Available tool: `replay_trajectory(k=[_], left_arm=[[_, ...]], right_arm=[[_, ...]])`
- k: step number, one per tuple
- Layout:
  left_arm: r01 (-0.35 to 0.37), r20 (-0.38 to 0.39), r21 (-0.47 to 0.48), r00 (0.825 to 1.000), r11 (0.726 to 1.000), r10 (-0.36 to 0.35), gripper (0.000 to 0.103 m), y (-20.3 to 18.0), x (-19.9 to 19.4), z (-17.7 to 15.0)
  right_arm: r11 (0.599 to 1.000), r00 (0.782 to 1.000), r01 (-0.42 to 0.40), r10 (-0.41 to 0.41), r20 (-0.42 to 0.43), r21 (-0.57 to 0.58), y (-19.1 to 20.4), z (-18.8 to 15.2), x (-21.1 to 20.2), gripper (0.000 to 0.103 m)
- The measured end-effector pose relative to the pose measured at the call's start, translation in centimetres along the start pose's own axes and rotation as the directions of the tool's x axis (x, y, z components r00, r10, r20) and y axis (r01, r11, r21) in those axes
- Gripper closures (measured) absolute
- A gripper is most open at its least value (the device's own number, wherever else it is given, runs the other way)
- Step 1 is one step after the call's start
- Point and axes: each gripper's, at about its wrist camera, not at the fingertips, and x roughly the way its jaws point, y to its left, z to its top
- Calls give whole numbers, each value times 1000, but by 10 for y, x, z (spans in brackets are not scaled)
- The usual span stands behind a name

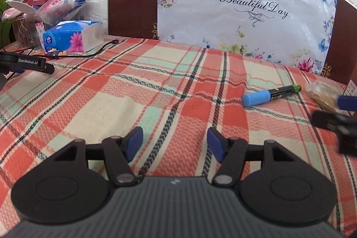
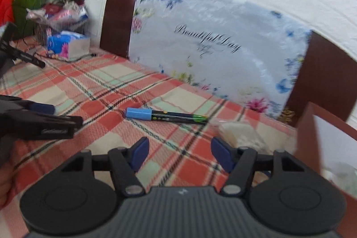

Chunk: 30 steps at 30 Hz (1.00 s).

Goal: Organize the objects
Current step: 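Move the right gripper to the blue-capped marker and grasp it, then carry the marker over the brown box and open the right gripper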

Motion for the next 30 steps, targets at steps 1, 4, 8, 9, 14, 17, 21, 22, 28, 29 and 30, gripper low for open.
replay_trajectory(k=[1,4,8,9,14,17,21,22,28,29,30], left_arm=[[8,2,-11,1000,1000,-8,35,2,-1,0],[32,10,-48,999,998,-31,33,9,-1,2],[49,19,-79,999,996,-48,32,6,3,-1],[54,21,-86,998,995,-52,32,7,3,-1],[74,29,-130,997,989,-71,29,12,5,1],[80,29,-138,997,987,-76,29,13,6,1],[80,29,-137,997,987,-77,29,13,6,1],[80,29,-136,997,987,-76,28,13,6,1],[71,12,-92,997,993,-70,28,7,7,1],[72,2,-67,997,995,-72,28,3,7,1],[70,-18,-26,997,997,-71,27,-3,7,1]], right_arm=[[998,999,-21,22,-26,63,-4,8,13,42],[960,995,-19,44,-84,280,-12,28,45,40],[889,982,20,67,-174,457,-14,38,91,34],[874,981,36,61,-182,485,-13,35,98,29],[958,989,55,-13,-147,280,16,25,90,52],[965,992,11,23,-126,263,8,9,67,83],[981,995,-20,39,-96,191,6,-29,12,83],[983,994,-30,48,-96,181,6,-39,-4,83],[969,987,-73,104,-119,238,-11,-92,-87,83],[958,985,-80,119,-126,274,-16,-99,-97,83],[945,982,-90,137,-130,314,-22,-104,-105,83]])
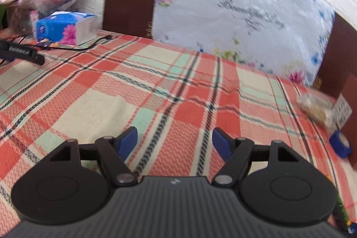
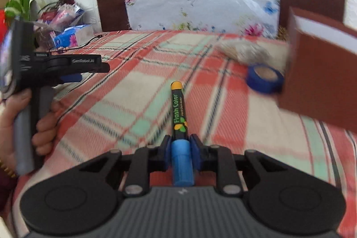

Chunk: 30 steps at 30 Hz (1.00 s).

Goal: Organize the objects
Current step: 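Carry the marker over the brown box and open the right gripper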

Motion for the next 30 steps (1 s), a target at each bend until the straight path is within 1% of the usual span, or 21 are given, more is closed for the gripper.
replay_trajectory(k=[2,3,4,5,6,7,9,10,11,12,13,14,15,17,20,21,23,26,27,29,30], left_arm=[[-7,-62,96,998,995,13,26,-19,-3,-1],[21,-103,107,995,994,-9,26,-30,-12,-3],[93,-149,84,986,992,-79,26,-39,-22,-5],[185,-196,44,965,982,-173,26,-49,-32,-6],[274,-240,-2,933,962,-266,26,-60,-41,-8],[353,-293,-48,890,935,-351,27,-75,-48,-10],[427,-410,-87,808,900,-423,31,-104,-52,-18],[440,-449,-84,785,894,-428,32,-118,-54,-22],[444,-459,-69,781,894,-423,34,-129,-58,-25],[462,-480,-63,763,885,-433,42,-139,-59,-27],[480,-507,-73,737,874,-447,62,-146,-58,-29],[485,-527,-82,720,871,-451,74,-153,-55,-30],[493,-530,-100,709,864,-465,75,-157,-54,-30],[512,-509,-101,710,853,-486,77,-168,-59,-23],[571,-468,-40,714,820,-521,83,-194,-81,-4],[590,-455,-21,714,807,-533,84,-204,-86,5],[617,-423,28,720,786,-550,84,-228,-92,25],[637,-377,92,734,766,-565,83,-265,-94,51],[636,-350,123,746,762,-567,83,-276,-94,58],[614,-298,174,778,770,-553,81,-299,-91,66],[608,-286,189,785,771,-549,81,-309,-87,68]], right_arm=[[996,999,-39,40,-18,82,-13,-8,-12,83],[990,998,-61,65,-25,127,-19,-11,-16,83],[982,996,-84,90,-27,168,-25,-15,-19,83],[973,993,-107,115,-27,204,-30,-17,-22,83],[960,990,-132,142,-23,248,-35,-20,-23,83],[944,986,-157,168,-15,290,-42,-23,-24,83],[908,977,-200,214,2,368,-53,-28,-25,83],[888,971,-221,237,11,402,-58,-30,-25,83],[868,965,-245,261,22,433,-63,-31,-26,83],[849,958,-270,284,40,453,-67,-33,-29,83],[839,952,-297,300,67,457,-70,-36,-34,83],[840,949,-310,303,89,445,-71,-36,-40,83],[848,948,-315,298,109,427,-71,-35,-46,83],[860,954,-299,269,130,413,-76,-32,-54,83],[856,948,-312,255,190,411,-89,-24,-66,83],[869,948,-301,231,217,392,-92,-18,-72,83],[903,946,-260,167,277,342,-97,-2,-84,83],[927,926,-209,85,368,311,-115,27,-98,83],[932,918,-186,52,394,310,-123,35,-100,83],[942,903,-132,-14,429,309,-140,52,-100,83],[944,899,-104,-46,436,314,-149,59,-97,83]])
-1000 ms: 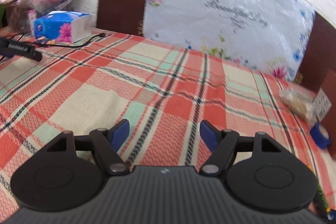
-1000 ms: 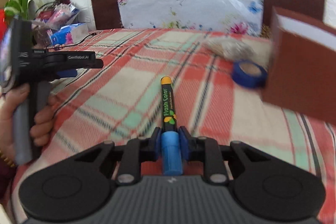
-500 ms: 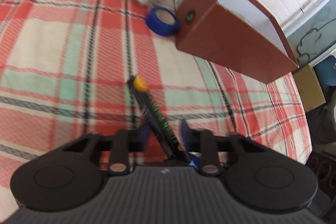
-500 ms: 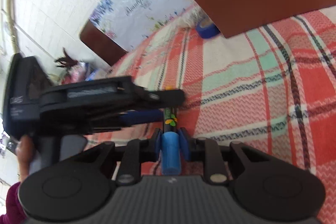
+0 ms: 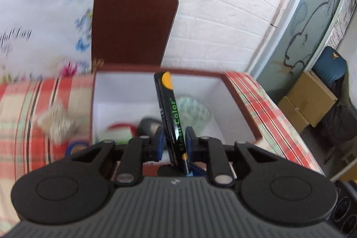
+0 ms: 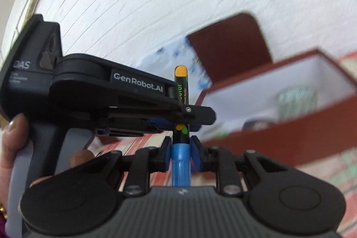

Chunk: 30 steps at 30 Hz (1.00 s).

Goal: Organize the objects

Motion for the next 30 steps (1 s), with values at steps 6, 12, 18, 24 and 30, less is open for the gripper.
replay_trajectory(k=[6,12,18,24,30], left_arm=[[-138,37,19,990,990,137,52,-1,42,10],[-136,41,-50,990,989,138,51,23,27,-13],[-118,105,-105,986,988,129,51,44,-21,-42],[-218,88,-98,970,971,226,51,72,-40,-77],[-324,-70,-174,946,930,316,51,124,-36,-115]], right_arm=[[978,978,207,-207,-2,-28,-50,25,65,76],[968,970,242,-240,42,-60,-59,15,62,66],[958,958,274,-264,114,-84,-32,-10,17,65],[955,973,231,-231,19,-184,6,-53,-4,59],[964,965,137,-182,-188,-230,33,-95,9,61]])
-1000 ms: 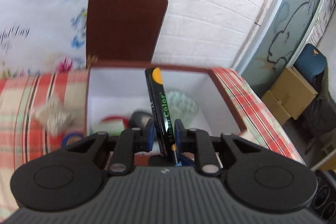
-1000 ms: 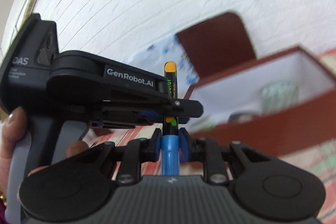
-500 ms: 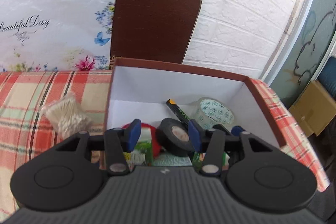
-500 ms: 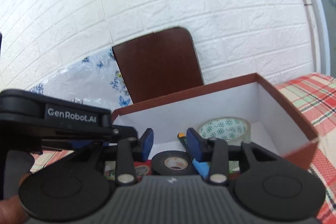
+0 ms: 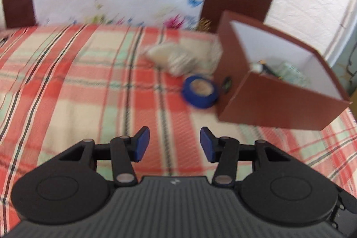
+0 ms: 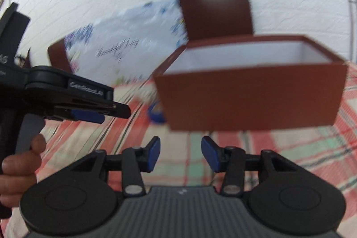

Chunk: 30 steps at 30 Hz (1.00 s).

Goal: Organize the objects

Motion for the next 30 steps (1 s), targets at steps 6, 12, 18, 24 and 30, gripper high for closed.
replay_trajectory(k=[6,12,18,24,30], left_arm=[[70,5,52,998,996,-70,51,23,19,10],[121,-36,111,992,986,-118,52,18,61,43],[181,-49,28,983,983,-179,53,8,90,70],[129,-57,133,991,983,-122,70,-12,100,67],[100,-57,184,994,978,-90,88,-22,85,60]], right_arm=[[999,997,-22,20,-79,-26,10,-21,13,52],[997,996,-56,52,-69,-52,11,-28,13,39],[994,994,-89,84,-74,-59,12,-27,18,27],[993,992,-108,105,-73,-41,10,-27,20,26],[994,992,-103,100,-71,-45,12,-27,18,26]])
